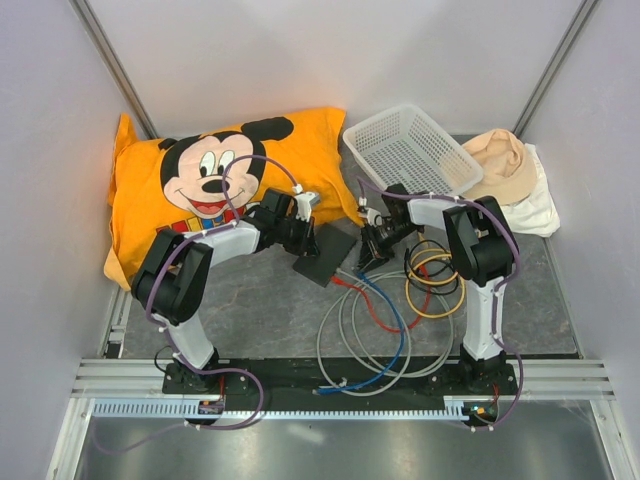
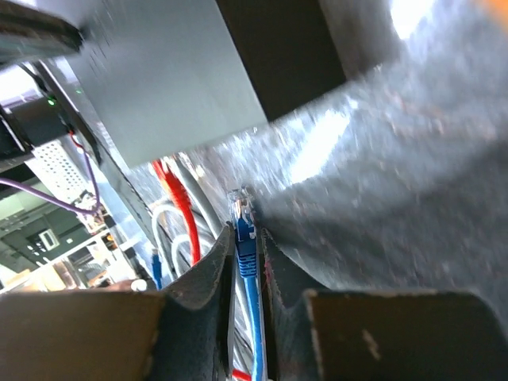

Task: Pull the plug from the switch port

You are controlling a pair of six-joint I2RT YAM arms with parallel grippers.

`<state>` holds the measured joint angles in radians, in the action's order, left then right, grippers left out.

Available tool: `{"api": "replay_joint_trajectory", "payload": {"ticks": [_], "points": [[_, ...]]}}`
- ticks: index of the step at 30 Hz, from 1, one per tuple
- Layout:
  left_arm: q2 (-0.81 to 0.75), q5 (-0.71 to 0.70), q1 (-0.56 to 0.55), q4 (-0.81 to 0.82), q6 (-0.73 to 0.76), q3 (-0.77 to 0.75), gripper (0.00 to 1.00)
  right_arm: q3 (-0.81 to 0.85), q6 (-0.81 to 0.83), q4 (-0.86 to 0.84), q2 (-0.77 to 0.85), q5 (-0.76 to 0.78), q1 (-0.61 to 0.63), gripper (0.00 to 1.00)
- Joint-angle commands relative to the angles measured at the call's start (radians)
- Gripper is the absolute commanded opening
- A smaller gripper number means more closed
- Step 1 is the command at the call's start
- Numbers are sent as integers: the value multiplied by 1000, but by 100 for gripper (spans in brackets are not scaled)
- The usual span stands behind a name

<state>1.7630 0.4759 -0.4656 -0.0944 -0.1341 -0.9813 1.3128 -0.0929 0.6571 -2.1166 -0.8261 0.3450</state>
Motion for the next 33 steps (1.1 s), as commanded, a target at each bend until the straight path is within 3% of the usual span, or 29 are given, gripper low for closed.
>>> {"api": "replay_joint_trajectory", "payload": {"ticks": [1,8,16,24,33], "points": [[59,-57,5,-65,19,10,1,-70,125,59,-42,266,-35,1],[56,-59,5,-68,21,-3,1,3,211,131,58,260,-46,0],[65,-54,4,-57,18,-14,2,178,331,197,274,438,-103,1],[102,-39,5,-59,10,-62,1,278,390,208,357,626,-274,0],[108,-30,5,-51,2,-65,2,246,502,178,434,814,-452,1]]}}
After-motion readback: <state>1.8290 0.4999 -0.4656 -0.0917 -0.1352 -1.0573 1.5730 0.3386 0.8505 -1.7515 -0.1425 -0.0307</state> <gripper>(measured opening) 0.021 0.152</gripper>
